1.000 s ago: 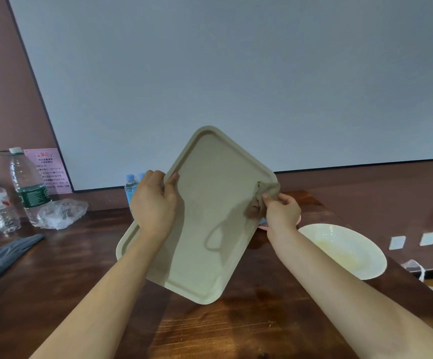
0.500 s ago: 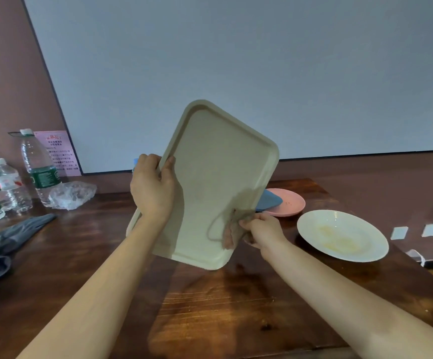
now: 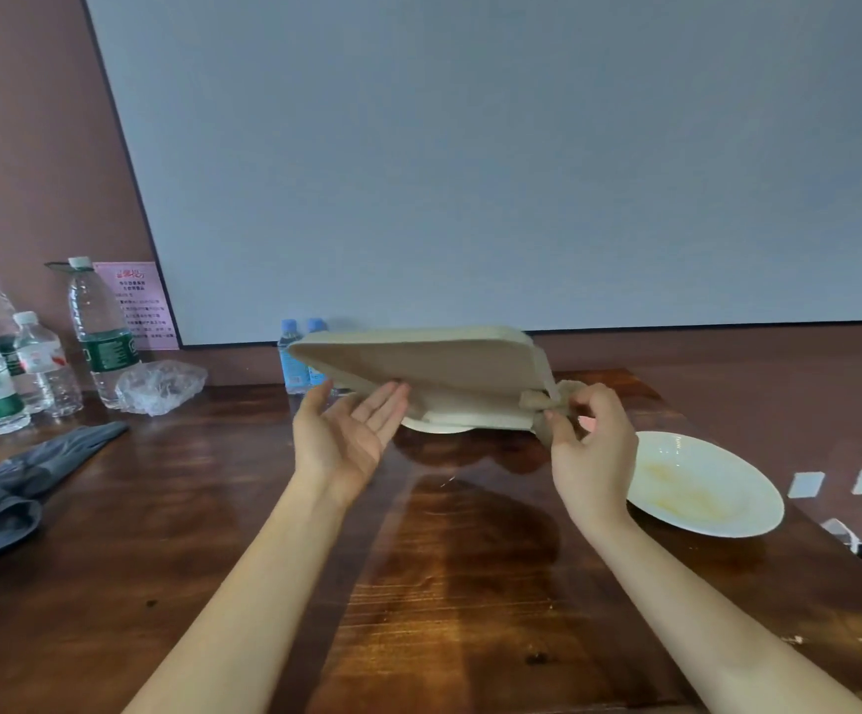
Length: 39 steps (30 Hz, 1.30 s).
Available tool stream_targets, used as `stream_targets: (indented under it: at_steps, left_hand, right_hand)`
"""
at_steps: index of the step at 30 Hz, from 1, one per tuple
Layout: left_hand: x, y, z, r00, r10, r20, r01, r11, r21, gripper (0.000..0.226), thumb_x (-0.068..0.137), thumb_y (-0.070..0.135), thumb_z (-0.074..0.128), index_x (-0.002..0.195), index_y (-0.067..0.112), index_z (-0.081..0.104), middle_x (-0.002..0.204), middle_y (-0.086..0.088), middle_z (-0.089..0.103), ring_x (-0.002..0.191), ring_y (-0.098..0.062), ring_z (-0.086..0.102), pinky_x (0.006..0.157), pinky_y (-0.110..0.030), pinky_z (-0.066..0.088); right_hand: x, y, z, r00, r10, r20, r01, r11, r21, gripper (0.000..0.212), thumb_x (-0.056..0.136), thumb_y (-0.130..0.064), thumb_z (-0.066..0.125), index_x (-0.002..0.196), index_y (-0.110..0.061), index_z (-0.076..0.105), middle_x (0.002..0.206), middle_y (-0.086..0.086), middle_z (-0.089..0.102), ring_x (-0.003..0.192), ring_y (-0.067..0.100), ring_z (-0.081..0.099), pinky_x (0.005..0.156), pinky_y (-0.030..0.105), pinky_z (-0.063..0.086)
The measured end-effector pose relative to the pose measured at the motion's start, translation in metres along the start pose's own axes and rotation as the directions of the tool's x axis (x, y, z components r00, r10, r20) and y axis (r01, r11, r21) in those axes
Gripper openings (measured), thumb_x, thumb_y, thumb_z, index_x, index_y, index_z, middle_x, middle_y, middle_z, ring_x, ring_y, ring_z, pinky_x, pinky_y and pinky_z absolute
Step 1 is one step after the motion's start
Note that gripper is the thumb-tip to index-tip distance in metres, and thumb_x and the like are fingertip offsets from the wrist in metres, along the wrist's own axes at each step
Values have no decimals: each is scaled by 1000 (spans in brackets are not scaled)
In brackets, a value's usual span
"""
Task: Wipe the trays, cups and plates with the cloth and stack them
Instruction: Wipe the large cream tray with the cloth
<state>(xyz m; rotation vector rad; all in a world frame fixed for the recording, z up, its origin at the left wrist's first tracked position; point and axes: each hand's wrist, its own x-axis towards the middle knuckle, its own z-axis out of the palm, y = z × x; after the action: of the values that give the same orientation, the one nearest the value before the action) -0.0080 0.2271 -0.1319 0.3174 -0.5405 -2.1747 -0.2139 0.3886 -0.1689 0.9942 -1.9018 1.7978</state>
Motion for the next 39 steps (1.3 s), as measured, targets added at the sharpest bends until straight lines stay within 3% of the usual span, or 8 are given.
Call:
stream_targets:
  at_steps: [5, 11, 18, 21, 24, 29, 36, 39]
  left_hand:
    - [-11, 0, -13, 989, -27, 144, 59, 974, -220, 107, 85, 81, 62, 149, -3, 45, 152, -37, 51, 138, -58, 54, 123, -67, 34]
    - [-7, 4, -18, 994, 112, 1, -112, 993, 34, 36, 110, 32, 52, 129, 18, 78, 131, -11, 76, 116, -32, 76, 114, -53, 48]
    - [16, 3, -41, 999, 19, 31, -21, 997, 69, 57, 109, 60, 39, 136, 21, 70, 133, -14, 75, 112, -34, 77, 101, -54, 60]
    - [20, -3, -39, 997, -51, 57, 41, 987, 155, 71, 106, 68, 36, 119, 18, 84, 133, -14, 75, 113, -34, 77, 101, -54, 60]
    - [29, -13, -46, 988, -149, 37, 135, 960, 245, 79, 103, 74, 33, 137, 13, 71, 135, -17, 73, 113, -35, 76, 103, -52, 51]
    - [36, -21, -56, 972, -225, 67, 200, 943, 266, 85, 105, 73, 32, 134, 5, 72, 138, -23, 70, 117, -38, 74, 103, -56, 55]
    - [56, -14, -81, 953, -298, 54, 281, 937, 208, 86, 103, 75, 37, 133, 3, 74, 136, -25, 70, 114, -40, 75, 95, -57, 61]
    - [63, -18, -92, 941, -334, 61, 315, 926, 206, 89, 103, 76, 33, 124, 2, 78, 129, -23, 74, 112, -38, 76, 92, -53, 64]
  right_hand:
    - [-11, 10, -3, 989, -145, 26, 148, 974, -170, 18, 92, -6, 76, 103, -16, 67, 106, -5, 68, 92, 14, 65, 72, 25, 59]
    - [-13, 27, -8, 916, -316, 247, 369, 904, -215, 28, 92, 4, 69, 114, -12, 73, 118, 0, 70, 110, 19, 65, 91, 35, 59]
    - [1, -8, -4, 962, 129, 241, -174, 969, 174, 20, 107, -6, 56, 120, -16, 66, 100, -9, 71, 86, -13, 66, 83, 18, 58]
    - [15, -25, 9, 979, 145, 146, -178, 952, 248, 23, 105, -10, 60, 125, -22, 60, 111, -18, 70, 106, -5, 66, 100, 34, 56]
    - [16, -37, 28, 975, -80, 208, 23, 964, 264, 19, 107, -12, 56, 122, -22, 62, 103, -8, 74, 94, 16, 72, 86, 30, 58]
    - [-12, -13, 61, 600, -463, 652, 636, 771, -37, 41, 104, -32, 47, 124, -10, 76, 134, 3, 67, 124, 24, 57, 106, 46, 49]
    - [-69, 1, 65, 297, -601, 742, 779, 602, 175, 42, 102, -12, 64, 143, -12, 61, 146, 0, 59, 135, 20, 53, 112, 34, 49]
    - [-60, -2, 90, 336, -566, 753, 807, 585, 80, 69, 87, -8, 79, 150, -21, 55, 152, 2, 56, 140, 22, 54, 105, 32, 53]
